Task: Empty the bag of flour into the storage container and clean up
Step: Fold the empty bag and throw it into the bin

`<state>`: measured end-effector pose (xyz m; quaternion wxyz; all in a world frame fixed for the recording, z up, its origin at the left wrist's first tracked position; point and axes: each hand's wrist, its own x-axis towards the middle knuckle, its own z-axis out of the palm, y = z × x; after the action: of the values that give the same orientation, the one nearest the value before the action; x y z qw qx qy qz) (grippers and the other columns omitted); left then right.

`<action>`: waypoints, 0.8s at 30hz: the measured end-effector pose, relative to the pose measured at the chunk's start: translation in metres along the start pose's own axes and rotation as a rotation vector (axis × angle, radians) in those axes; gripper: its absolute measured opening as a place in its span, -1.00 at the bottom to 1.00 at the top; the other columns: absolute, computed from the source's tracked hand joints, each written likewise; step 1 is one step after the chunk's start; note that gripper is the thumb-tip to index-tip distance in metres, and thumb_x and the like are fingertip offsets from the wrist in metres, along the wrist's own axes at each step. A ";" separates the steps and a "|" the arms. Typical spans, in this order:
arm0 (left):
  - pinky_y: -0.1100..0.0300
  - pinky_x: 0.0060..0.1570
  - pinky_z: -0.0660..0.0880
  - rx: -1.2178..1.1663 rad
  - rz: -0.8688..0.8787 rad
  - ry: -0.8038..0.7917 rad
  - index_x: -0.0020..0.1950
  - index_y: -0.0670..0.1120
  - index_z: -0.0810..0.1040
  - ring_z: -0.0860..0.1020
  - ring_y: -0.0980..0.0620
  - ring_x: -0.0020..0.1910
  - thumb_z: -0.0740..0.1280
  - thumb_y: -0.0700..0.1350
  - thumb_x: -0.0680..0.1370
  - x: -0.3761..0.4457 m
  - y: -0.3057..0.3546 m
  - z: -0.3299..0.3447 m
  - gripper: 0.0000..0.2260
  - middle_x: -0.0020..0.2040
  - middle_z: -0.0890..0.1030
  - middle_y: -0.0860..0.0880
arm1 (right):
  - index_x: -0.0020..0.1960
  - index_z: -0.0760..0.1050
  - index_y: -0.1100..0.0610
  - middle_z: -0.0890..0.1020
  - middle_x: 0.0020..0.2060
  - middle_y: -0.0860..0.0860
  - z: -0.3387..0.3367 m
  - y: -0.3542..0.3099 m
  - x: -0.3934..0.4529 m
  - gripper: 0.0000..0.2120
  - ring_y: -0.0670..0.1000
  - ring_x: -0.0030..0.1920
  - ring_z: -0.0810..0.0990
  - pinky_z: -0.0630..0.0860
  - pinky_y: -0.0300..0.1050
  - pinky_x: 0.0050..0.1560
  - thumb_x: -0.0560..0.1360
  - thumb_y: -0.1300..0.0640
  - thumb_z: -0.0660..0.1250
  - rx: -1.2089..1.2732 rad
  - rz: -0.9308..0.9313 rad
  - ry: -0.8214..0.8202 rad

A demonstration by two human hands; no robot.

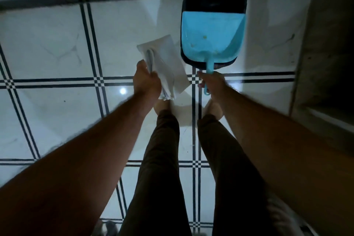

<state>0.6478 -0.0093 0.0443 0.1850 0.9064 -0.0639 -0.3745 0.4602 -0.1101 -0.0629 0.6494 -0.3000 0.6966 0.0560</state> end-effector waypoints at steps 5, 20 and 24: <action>0.14 0.03 0.43 0.082 0.198 -0.027 0.40 -0.16 0.45 0.61 -0.15 0.15 0.26 -0.22 0.68 -0.022 0.021 -0.031 -0.72 0.21 0.64 -0.15 | -0.20 0.50 0.04 0.47 -0.42 -0.04 -0.034 -0.042 -0.054 -0.56 -0.05 -0.48 0.43 0.39 -0.13 -0.44 0.50 -0.30 0.50 0.128 -0.205 0.234; 0.11 -0.22 0.61 1.201 1.149 -0.154 0.30 -0.02 0.71 0.73 -0.12 -0.14 0.22 -0.19 0.49 0.075 0.152 0.136 -0.56 -0.03 0.77 -0.08 | -0.31 0.37 0.08 0.38 -0.43 0.02 -0.131 -0.024 -0.003 -0.47 -0.10 -0.45 0.38 0.35 -0.22 -0.40 0.63 -0.25 0.39 0.182 -0.384 0.551; -0.04 -0.19 0.66 1.424 1.119 -0.297 0.42 -0.20 0.57 0.74 -0.23 -0.06 0.17 -0.28 0.59 0.101 0.130 0.185 -0.58 0.15 0.72 -0.18 | -0.27 0.44 0.06 0.44 -0.40 0.04 -0.137 -0.004 0.022 -0.51 -0.01 -0.37 0.46 0.41 -0.12 -0.33 0.62 -0.27 0.39 0.272 -0.348 0.572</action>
<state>0.5923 -0.2082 -0.0922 -0.2730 0.5856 -0.7323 -0.2151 0.3436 -0.1852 -0.0617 0.4621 -0.3285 0.7897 -0.2345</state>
